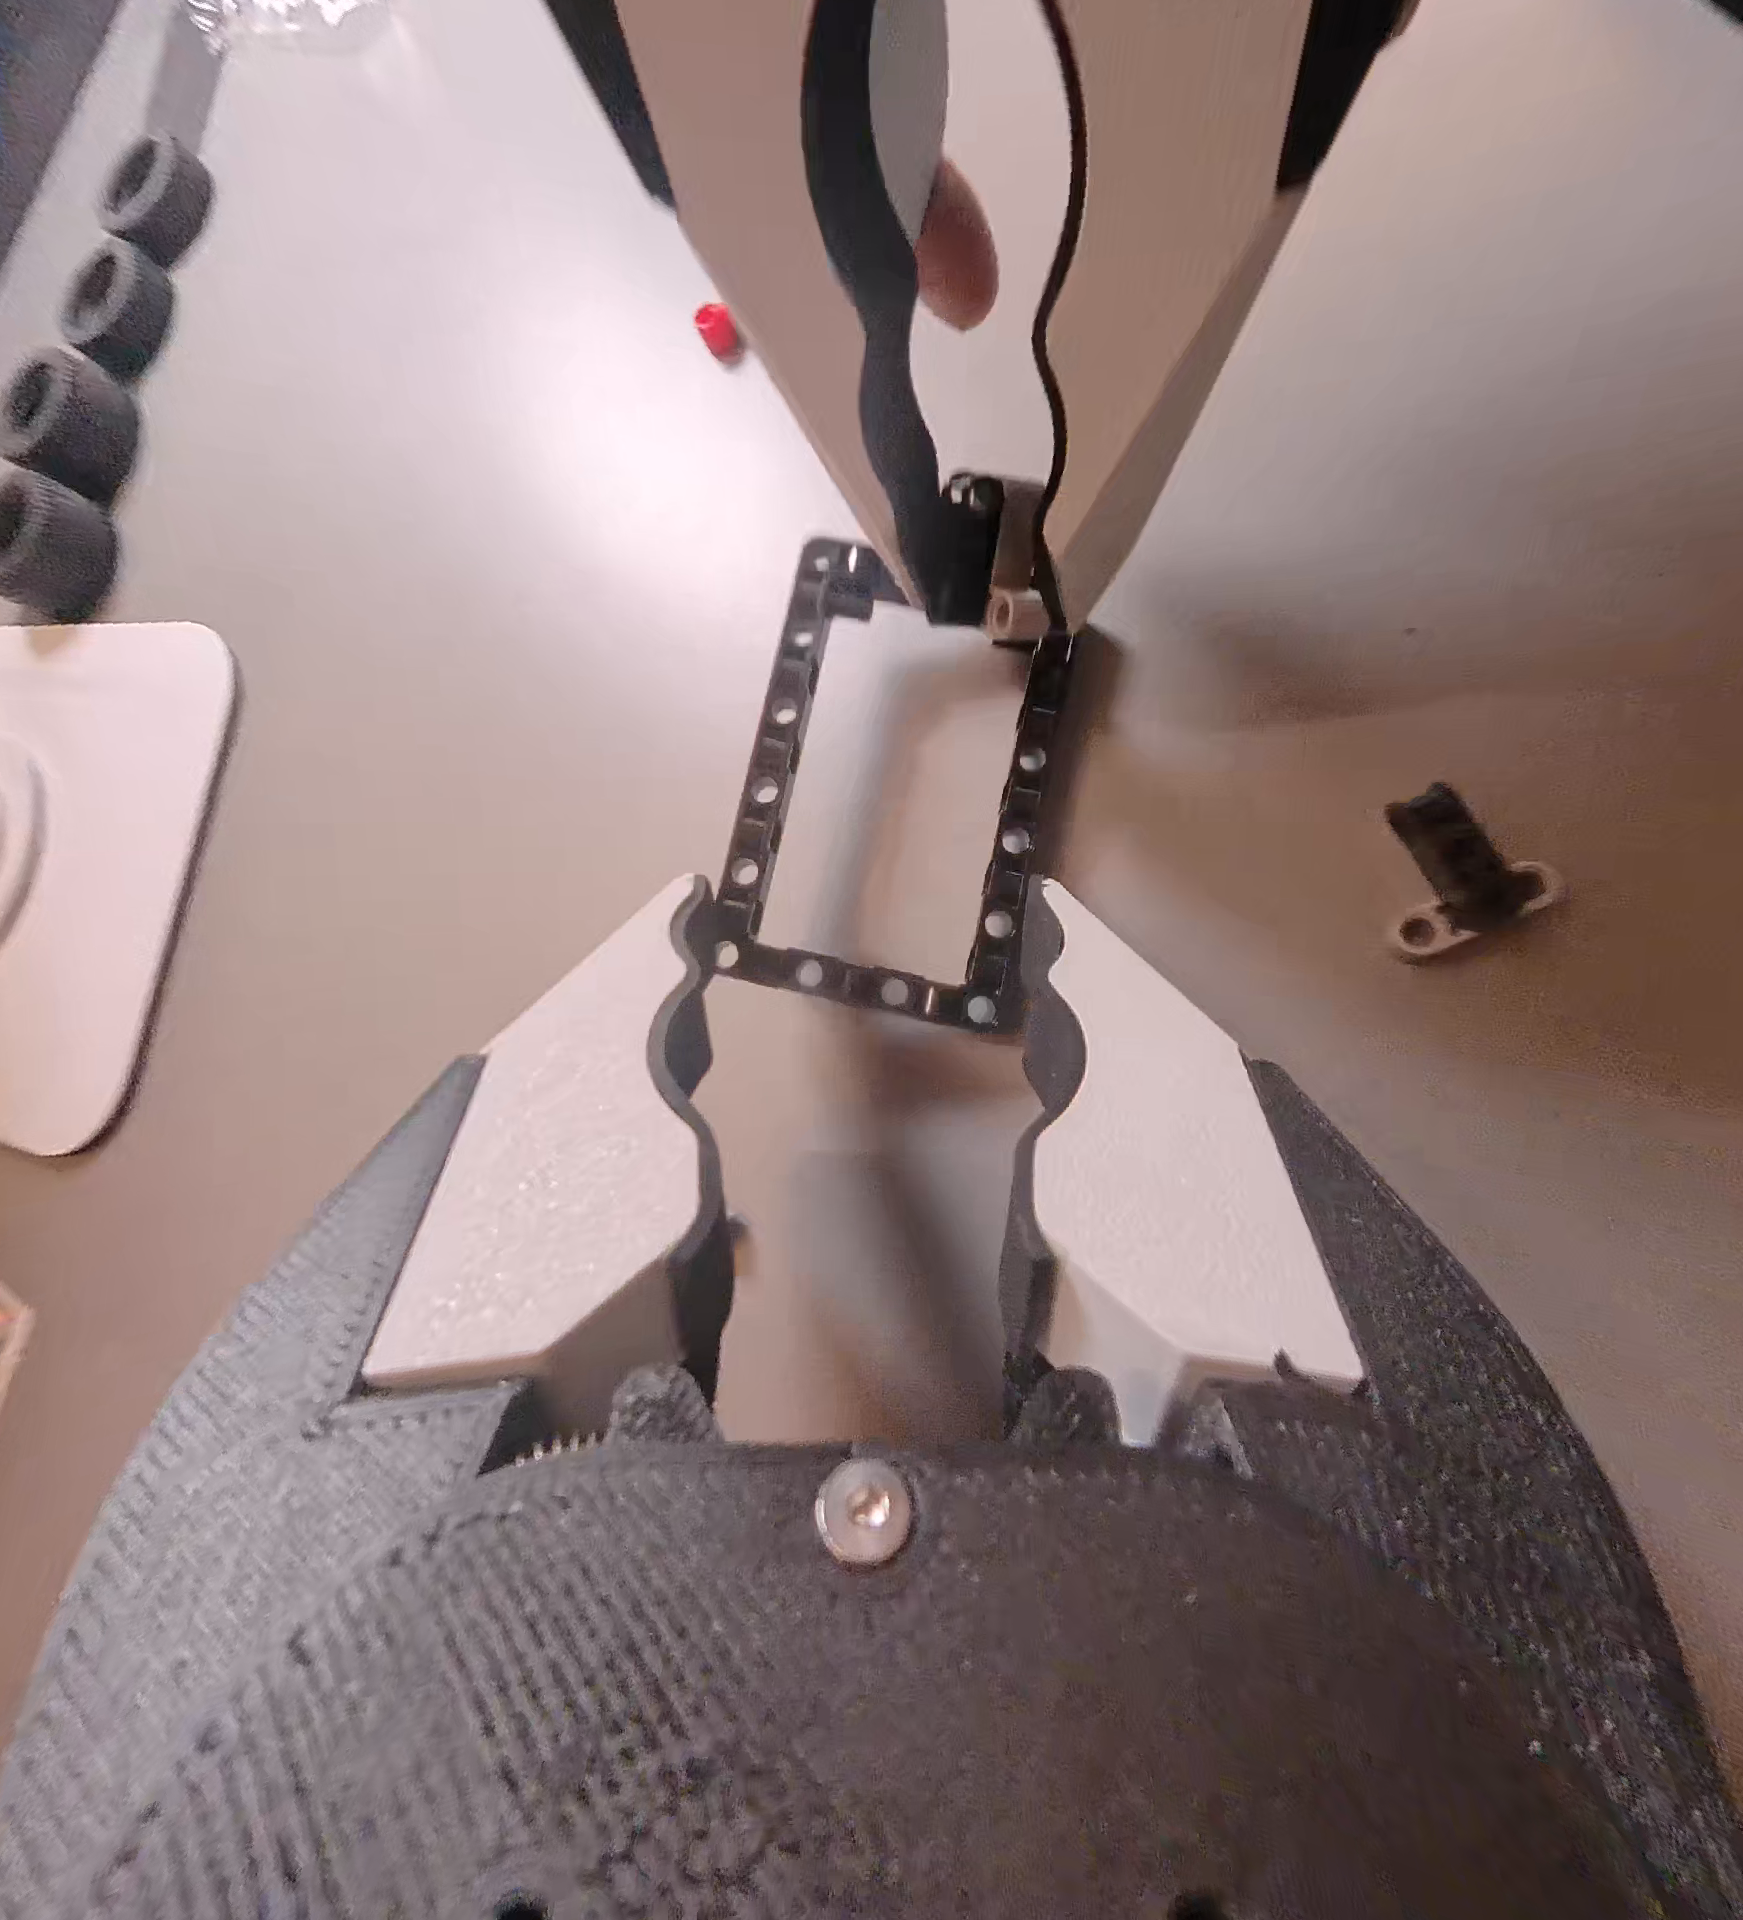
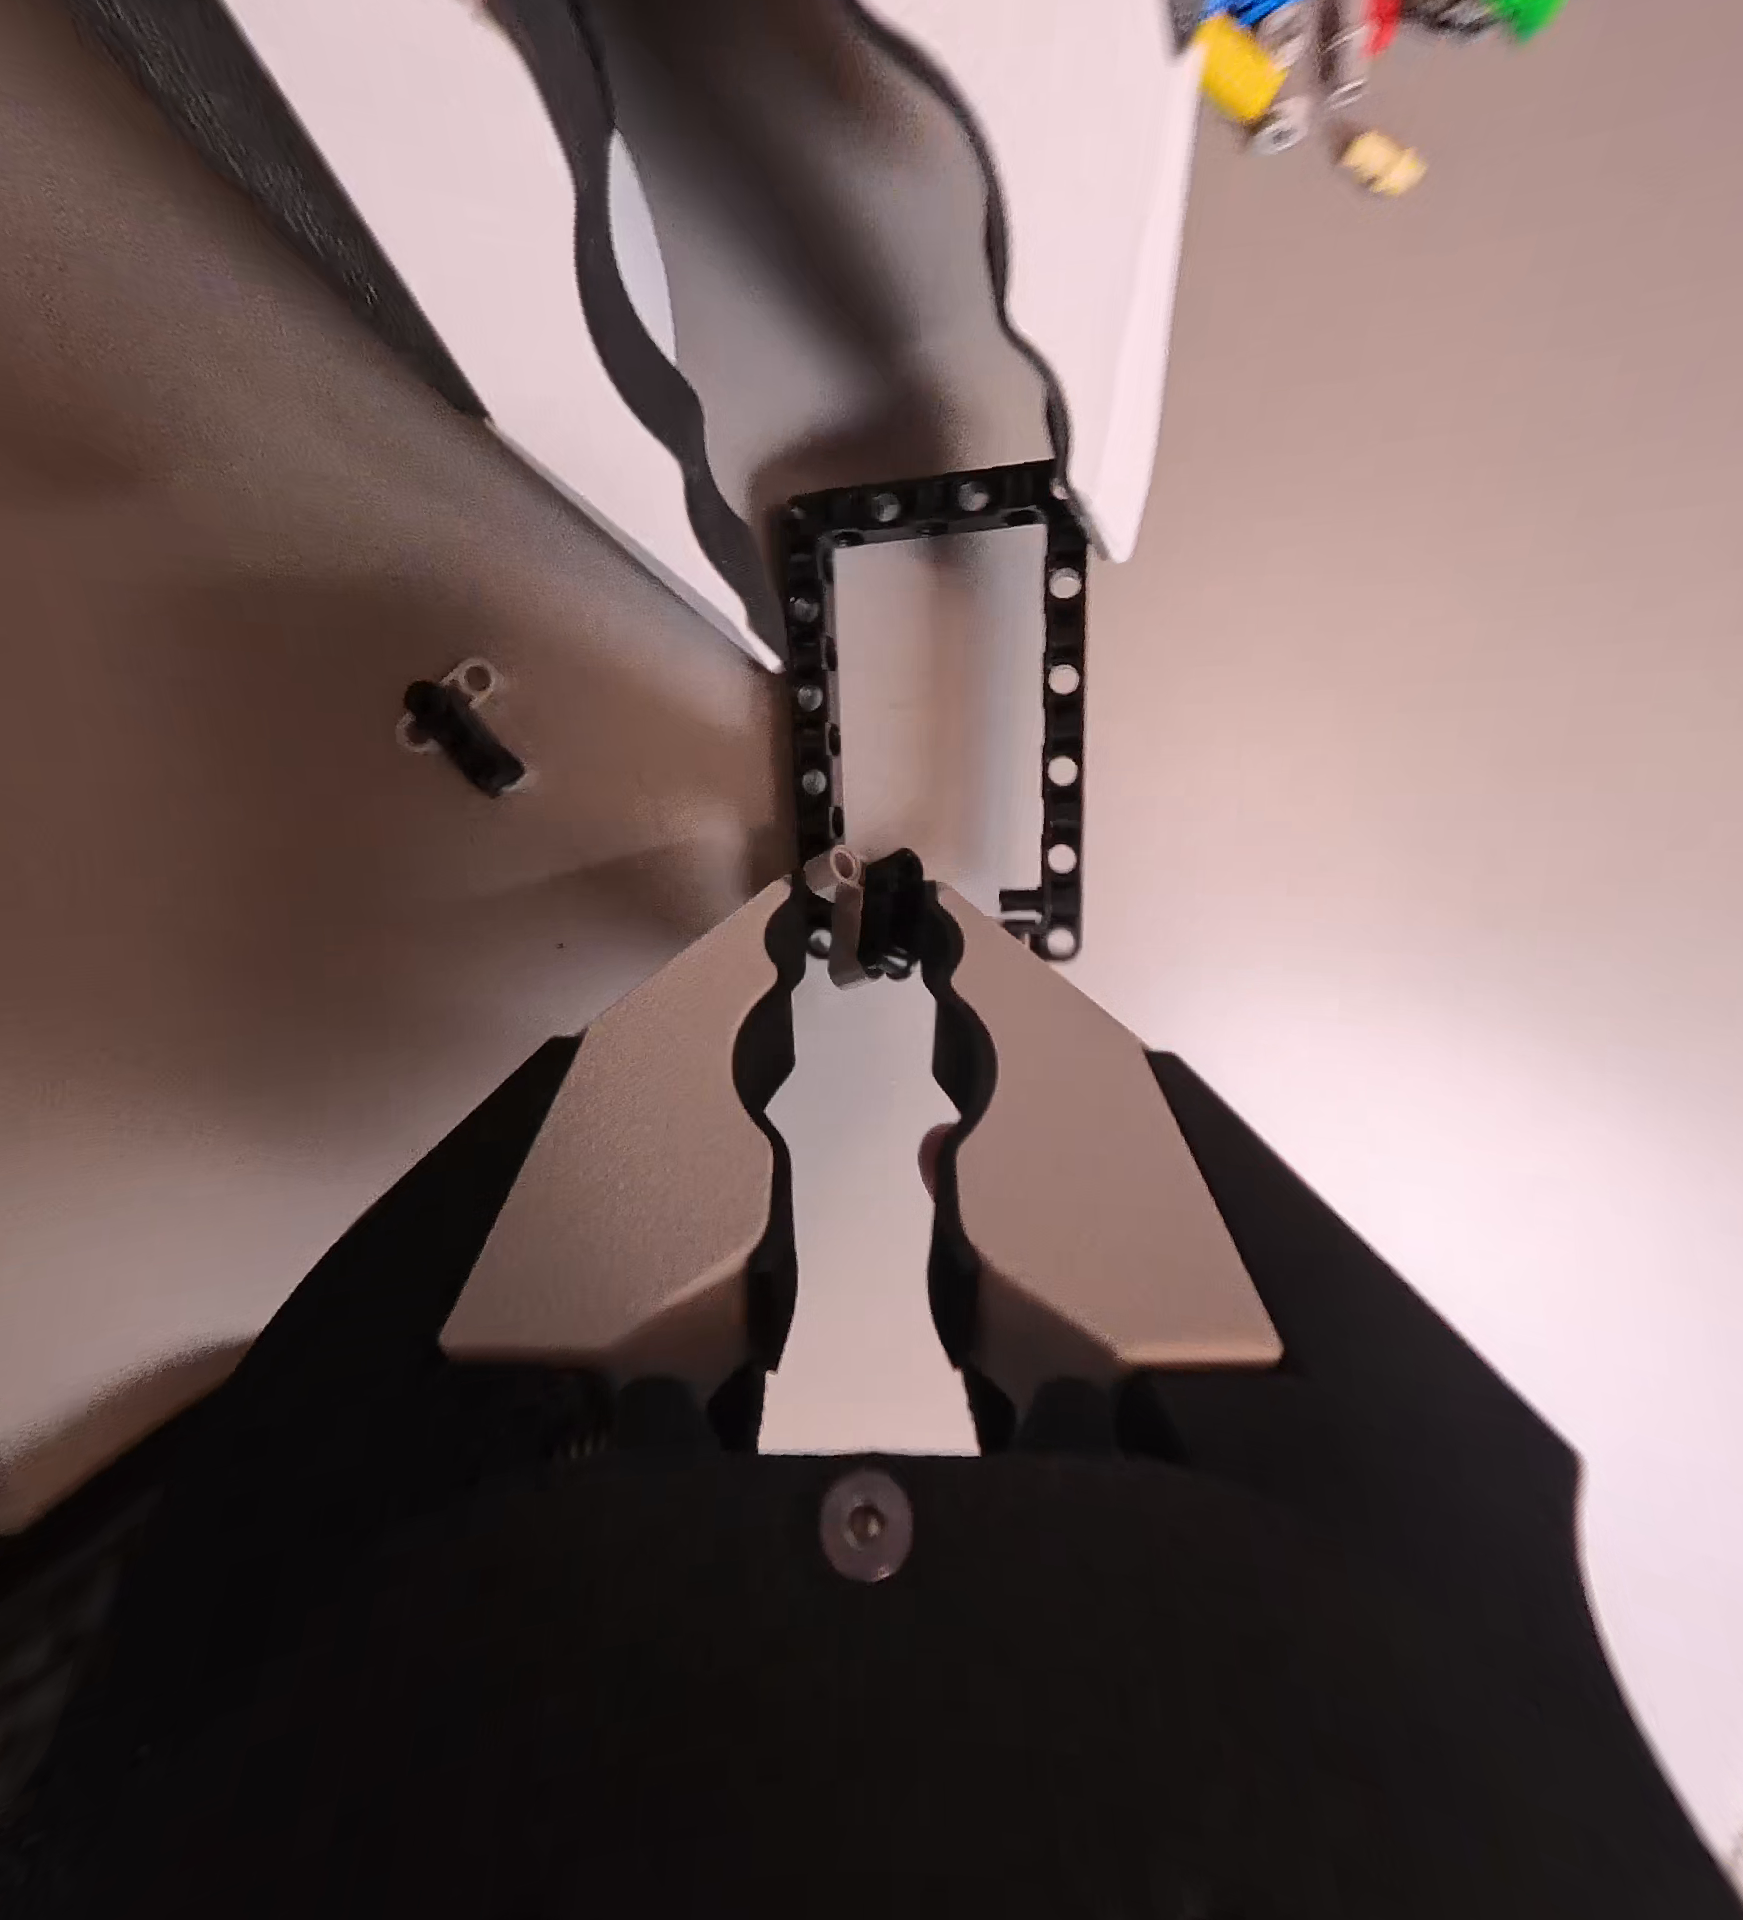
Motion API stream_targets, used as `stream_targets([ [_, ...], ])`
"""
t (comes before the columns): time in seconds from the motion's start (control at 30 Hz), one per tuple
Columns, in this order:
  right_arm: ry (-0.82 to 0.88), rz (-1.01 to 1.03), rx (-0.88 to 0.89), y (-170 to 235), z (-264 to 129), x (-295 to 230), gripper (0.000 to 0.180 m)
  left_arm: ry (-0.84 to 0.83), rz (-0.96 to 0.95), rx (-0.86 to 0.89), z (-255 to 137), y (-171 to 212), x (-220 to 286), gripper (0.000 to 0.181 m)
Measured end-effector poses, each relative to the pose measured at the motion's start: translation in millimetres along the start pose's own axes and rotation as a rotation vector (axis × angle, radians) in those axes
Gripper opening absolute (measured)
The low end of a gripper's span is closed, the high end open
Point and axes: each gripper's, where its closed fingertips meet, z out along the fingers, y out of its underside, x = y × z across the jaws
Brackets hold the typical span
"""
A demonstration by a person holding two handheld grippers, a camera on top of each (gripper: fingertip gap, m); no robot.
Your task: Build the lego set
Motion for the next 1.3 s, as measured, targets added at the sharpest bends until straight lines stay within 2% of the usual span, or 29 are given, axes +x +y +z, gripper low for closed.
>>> stream_targets([
  [0.2, 0.274, 0.057, 0.213, 10.1, -21.9, 14.8, 0.019, -0.194, 0.134, 0.009, 1.2, -5.0, -18.3, 0.058],
  [0.37, 0.369, 0.091, 0.350, 8.2, -11.3, 9.3, 0.019, -0.235, 0.207, 0.051, 3.0, -17.6, -11.7, 0.059],
  [0.57, 0.391, 0.036, 0.339, 6.9, 4.0, 4.3, 0.019, -0.222, 0.271, 0.119, 1.7, -26.9, -0.3, 0.058],
  [0.67, 0.397, 0.033, 0.349, 8.3, 6.4, 0.4, 0.018, -0.130, 0.206, 0.188, 0.8, -29.6, 7.3, 0.054],
  [0.77, 0.408, 0.034, 0.369, 9.1, 5.5, -3.8, 0.018, 0.002, 0.011, 0.268, -7.4, -35.5, 5.8, 0.058],
  [0.9, 0.417, 0.000, 0.405, 8.4, 4.9, -10.2, 0.018, 0.136, -0.239, 0.207, -4.3, -20.3, -7.5, 0.057],
  [1.0, 0.457, -0.087, 0.410, 7.8, 6.7, -14.6, 0.017, 0.303, -0.423, 0.127, 1.5, -18.1, -3.0, 0.054],
  [1.07, 0.487, -0.149, 0.419, 5.8, 6.4, -18.0, 0.015, 0.422, -0.498, 0.137, 2.8, -25.4, 5.0, 0.044],
  [1.1, 0.502, -0.172, 0.416, 5.6, 6.1, -18.5, 0.016, 0.445, -0.513, 0.122, 5.6, -24.5, 7.7, 0.040],
  [1.23, 0.472, -0.165, 0.430, 6.2, 5.5, -20.1, 0.015, 0.345, -0.438, 0.076, 13.4, -17.8, 1.9, 0.026],
  [1.3, 0.451, -0.162, 0.443, 6.3, 5.0, -21.1, 0.015, 0.287, -0.390, 0.049, 14.6, -15.3, -4.3, 0.034],
])
